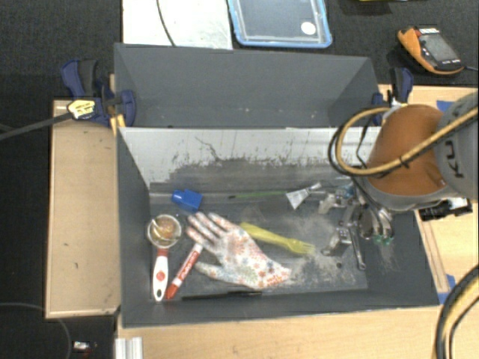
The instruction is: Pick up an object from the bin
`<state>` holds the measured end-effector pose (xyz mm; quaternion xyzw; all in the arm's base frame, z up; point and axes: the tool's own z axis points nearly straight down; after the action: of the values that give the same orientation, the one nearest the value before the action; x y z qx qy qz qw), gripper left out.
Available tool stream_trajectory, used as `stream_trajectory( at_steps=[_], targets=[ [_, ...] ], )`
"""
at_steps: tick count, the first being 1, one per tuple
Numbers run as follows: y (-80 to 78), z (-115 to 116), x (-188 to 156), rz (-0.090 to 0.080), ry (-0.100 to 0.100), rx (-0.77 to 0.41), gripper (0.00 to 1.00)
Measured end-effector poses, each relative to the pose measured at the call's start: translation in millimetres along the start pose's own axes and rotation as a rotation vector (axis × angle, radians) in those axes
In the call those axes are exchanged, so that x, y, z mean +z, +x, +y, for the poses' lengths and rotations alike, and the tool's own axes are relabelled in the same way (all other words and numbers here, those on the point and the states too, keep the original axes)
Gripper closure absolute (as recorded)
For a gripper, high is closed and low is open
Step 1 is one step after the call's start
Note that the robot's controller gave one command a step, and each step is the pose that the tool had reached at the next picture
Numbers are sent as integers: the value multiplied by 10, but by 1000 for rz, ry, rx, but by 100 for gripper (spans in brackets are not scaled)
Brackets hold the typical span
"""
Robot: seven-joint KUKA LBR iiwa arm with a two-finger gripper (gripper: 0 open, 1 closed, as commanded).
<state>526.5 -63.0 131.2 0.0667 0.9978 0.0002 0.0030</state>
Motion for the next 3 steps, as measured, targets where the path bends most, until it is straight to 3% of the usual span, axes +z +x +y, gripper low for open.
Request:
stream_trajectory(
  at_steps=[1,2,3],
  targets=[
    [225,490,74,1,-2,23,0],
    [35,1234,143,1,-2,43,0],
    [-184,1250,626,-2,3,38,0]
  ],
)
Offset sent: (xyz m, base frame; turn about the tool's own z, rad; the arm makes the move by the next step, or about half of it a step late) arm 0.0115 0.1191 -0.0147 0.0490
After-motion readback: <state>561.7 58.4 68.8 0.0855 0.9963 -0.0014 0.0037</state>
